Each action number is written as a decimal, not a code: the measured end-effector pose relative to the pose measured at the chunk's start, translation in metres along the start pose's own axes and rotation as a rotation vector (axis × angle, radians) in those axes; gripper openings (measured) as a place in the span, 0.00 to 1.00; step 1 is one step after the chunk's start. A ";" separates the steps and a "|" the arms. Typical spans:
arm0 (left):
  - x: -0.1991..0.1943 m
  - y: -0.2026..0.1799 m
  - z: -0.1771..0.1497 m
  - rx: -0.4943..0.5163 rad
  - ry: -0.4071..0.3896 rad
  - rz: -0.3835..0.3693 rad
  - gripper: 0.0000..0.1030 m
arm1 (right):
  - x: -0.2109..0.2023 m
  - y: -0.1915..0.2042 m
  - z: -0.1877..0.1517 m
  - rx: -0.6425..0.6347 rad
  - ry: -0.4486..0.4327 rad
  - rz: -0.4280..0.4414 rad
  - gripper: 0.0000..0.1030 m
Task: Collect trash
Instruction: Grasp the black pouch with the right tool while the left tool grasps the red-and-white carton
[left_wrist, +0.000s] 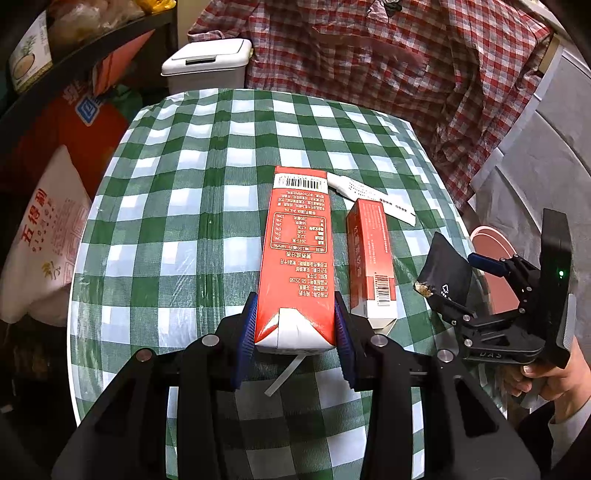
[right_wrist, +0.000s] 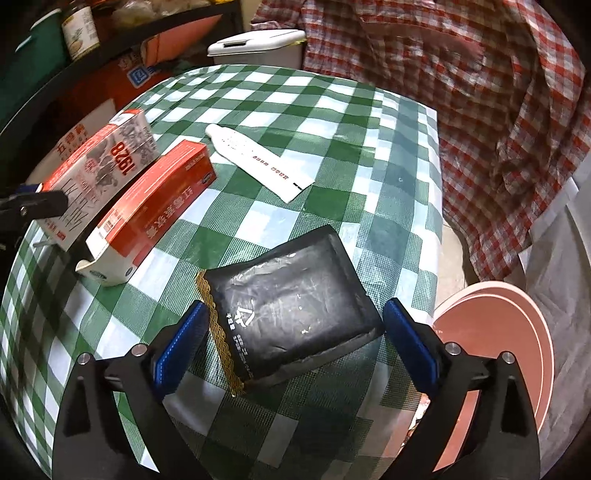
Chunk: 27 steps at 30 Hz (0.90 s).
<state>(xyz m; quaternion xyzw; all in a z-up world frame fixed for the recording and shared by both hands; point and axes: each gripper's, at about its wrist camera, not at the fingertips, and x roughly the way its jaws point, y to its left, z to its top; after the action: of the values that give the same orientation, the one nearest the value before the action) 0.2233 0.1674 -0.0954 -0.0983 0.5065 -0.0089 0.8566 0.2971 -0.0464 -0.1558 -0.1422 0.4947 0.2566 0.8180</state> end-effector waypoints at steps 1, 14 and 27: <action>0.000 -0.001 0.000 0.003 0.001 0.000 0.37 | -0.001 0.001 0.000 -0.011 -0.003 0.007 0.84; -0.007 0.003 -0.002 0.004 -0.011 -0.003 0.37 | -0.020 0.006 -0.004 -0.091 -0.019 -0.008 0.72; -0.020 0.003 -0.002 0.002 -0.043 0.001 0.37 | -0.068 -0.008 -0.009 -0.048 -0.101 -0.023 0.72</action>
<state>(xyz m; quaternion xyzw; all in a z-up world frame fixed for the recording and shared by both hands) 0.2112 0.1718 -0.0794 -0.0972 0.4881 -0.0071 0.8673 0.2693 -0.0765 -0.1002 -0.1545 0.4447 0.2657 0.8413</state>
